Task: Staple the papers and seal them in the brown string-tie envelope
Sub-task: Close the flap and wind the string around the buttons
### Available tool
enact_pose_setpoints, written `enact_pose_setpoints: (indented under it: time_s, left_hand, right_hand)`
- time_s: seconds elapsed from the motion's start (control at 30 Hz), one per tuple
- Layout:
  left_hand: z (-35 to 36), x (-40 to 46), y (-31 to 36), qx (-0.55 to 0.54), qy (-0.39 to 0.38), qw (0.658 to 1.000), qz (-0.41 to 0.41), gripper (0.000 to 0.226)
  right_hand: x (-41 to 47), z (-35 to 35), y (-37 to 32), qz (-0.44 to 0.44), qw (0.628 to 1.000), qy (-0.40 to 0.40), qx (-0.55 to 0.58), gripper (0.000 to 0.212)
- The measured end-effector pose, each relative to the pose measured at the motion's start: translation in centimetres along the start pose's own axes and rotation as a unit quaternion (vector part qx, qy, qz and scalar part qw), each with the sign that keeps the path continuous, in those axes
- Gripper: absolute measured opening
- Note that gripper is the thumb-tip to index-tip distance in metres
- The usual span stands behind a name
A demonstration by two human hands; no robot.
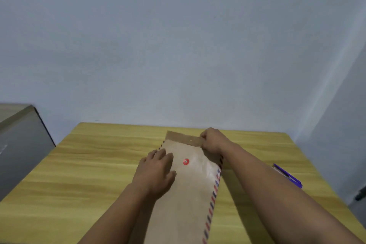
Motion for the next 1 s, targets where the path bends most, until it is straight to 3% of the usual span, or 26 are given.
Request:
enact_pose_setpoints:
  time_s: [0.2,0.33,0.43,0.57,0.73,0.83,1.0]
  left_hand:
    - [2.0,0.7,-3.3,0.014,0.033,0.997,-0.072,0.096]
    - [2.9,1.2,-4.5,0.005,0.075,0.992,-0.098,0.092]
    - [3.5,2.0,-4.6,0.001,0.058,0.995,-0.085,0.079]
    - [4.5,3.3,-4.6,-0.006,-0.017,0.998,-0.058,0.067]
    - [4.7,3.7,-5.0,-0.019,-0.025,0.998,-0.057,0.070]
    - [4.8,3.6,-5.0,-0.017,-0.021,0.998,-0.057,0.078]
    - [5.0,3.5,-5.2,-0.020,-0.009,0.998,-0.058,0.068]
  right_hand:
    - [2.2,3.8,-4.8,-0.153,0.985,0.067,-0.053,0.026]
    - [2.6,7.2,-4.2,-0.204,0.963,0.034,-0.171,0.032]
    - [2.2,7.8,-3.6,-0.239,0.951,0.031,-0.194,0.036]
    - [2.5,7.1,-3.4,-0.234,0.958,-0.001,-0.167,0.025]
    - [4.2,6.1,-3.9,-0.184,0.976,-0.043,-0.108,0.015]
    - [4.8,6.0,-4.7,-0.195,0.967,-0.053,-0.157,0.020]
    - [5.5,6.9,-6.2,-0.212,0.938,-0.047,-0.269,0.015]
Point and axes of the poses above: each hand's wrist, its own x-axis towards the middle knuckle, its own z-axis out of the palm, y = z × x, the point moved 5 cm from there along x, towards the middle knuckle, and after that the axes turned 4 degrees about z, right-handed, at the moved point
